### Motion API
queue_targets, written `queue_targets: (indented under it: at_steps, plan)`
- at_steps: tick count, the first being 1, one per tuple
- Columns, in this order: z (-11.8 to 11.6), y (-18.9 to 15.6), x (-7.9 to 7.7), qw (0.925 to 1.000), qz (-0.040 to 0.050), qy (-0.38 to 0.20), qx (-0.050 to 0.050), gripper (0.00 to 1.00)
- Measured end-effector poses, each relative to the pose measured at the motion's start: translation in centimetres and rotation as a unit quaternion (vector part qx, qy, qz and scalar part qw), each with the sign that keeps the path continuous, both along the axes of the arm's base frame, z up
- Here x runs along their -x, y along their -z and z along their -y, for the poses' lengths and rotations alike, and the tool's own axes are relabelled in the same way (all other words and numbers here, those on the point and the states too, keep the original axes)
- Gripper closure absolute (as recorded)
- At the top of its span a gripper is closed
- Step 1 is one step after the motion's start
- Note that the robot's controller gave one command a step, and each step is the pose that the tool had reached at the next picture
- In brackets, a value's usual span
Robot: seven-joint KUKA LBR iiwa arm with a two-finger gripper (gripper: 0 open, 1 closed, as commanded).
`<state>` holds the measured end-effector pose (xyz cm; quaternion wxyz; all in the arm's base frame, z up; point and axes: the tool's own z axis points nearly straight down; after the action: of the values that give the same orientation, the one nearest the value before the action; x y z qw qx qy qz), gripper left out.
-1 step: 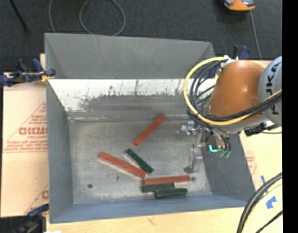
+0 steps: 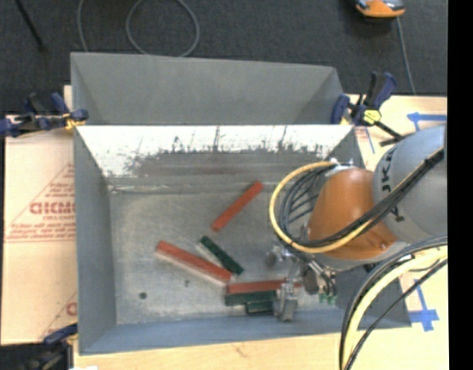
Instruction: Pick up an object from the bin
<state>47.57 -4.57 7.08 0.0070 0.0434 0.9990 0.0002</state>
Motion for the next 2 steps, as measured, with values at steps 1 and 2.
queue_targets:
  at_steps: [1,2]
  plan:
    - [0.0,-0.4,0.1,1.0,-0.004,-0.003,0.0,1.0]
    - [6.8,-5.5,-2.7,0.9879,-0.0033,-0.155,0.004,1.0]
